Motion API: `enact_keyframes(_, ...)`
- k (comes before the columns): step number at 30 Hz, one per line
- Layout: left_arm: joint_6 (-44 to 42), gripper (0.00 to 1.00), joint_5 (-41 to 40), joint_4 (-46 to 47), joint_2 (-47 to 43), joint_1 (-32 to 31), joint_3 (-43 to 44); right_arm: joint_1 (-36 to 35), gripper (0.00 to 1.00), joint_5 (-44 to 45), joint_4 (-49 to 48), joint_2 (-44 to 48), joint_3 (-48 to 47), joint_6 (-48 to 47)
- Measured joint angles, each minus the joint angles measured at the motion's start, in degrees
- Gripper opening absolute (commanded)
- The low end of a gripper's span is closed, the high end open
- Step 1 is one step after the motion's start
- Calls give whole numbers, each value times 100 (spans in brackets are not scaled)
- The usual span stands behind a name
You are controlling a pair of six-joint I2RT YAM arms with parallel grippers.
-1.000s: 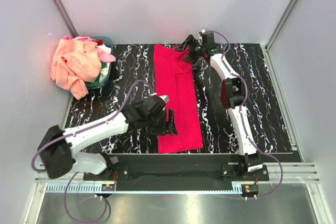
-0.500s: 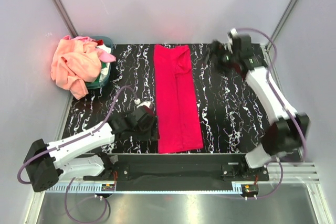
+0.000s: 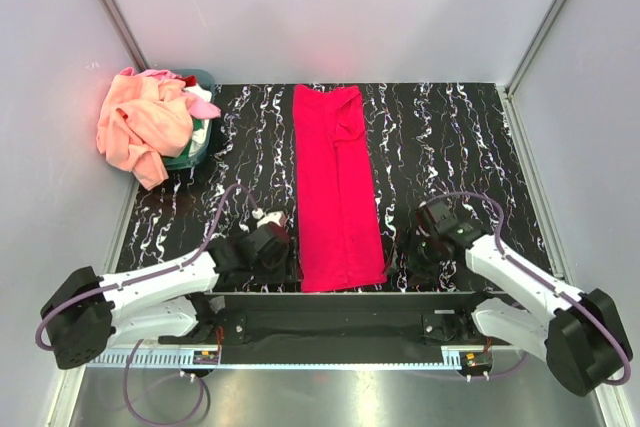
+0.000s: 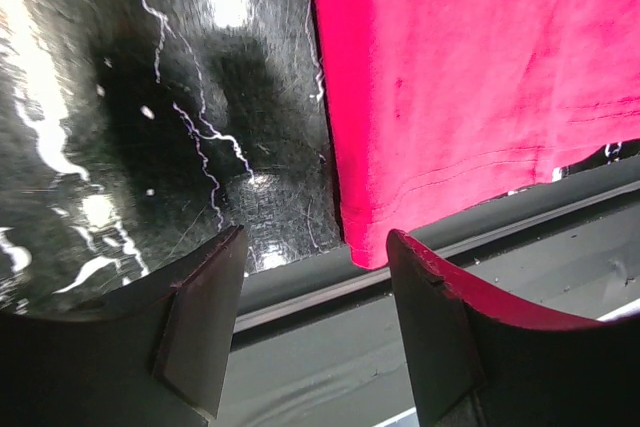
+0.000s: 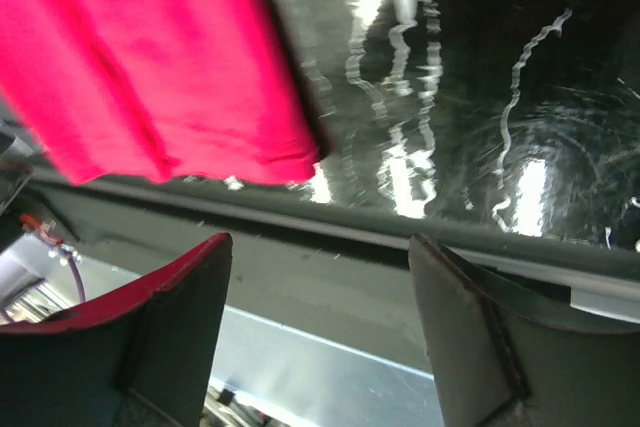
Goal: Fold and stack the t-shirts
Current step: Fold the tshirt
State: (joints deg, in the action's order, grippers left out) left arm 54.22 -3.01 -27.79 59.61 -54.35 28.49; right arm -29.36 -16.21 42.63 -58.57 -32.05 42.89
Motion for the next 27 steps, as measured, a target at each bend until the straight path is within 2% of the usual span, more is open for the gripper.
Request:
enact_keyframes(5, 293, 61, 92, 457, -20, -98, -393, -28, 70, -39, -426, -400, 446, 284)
enact_keyframes(13, 573, 60, 118, 999, 138, -315, -472, -37, 60, -437, -1261, -1193, 337, 463)
enact_keyframes(16, 627, 60, 116, 1088, 157, -358, -492, -42, 54, -509, -1563, -1390, 299, 494)
enact_keyframes(21, 723, 57, 118, 1276, 157, -417, -584, -44, 36, -527, -1797, -1545, 293, 490)
enact_keyframes(27, 846, 53, 127, 1534, 219, -527, -651, -48, 22, -479, -1967, -1663, 310, 494)
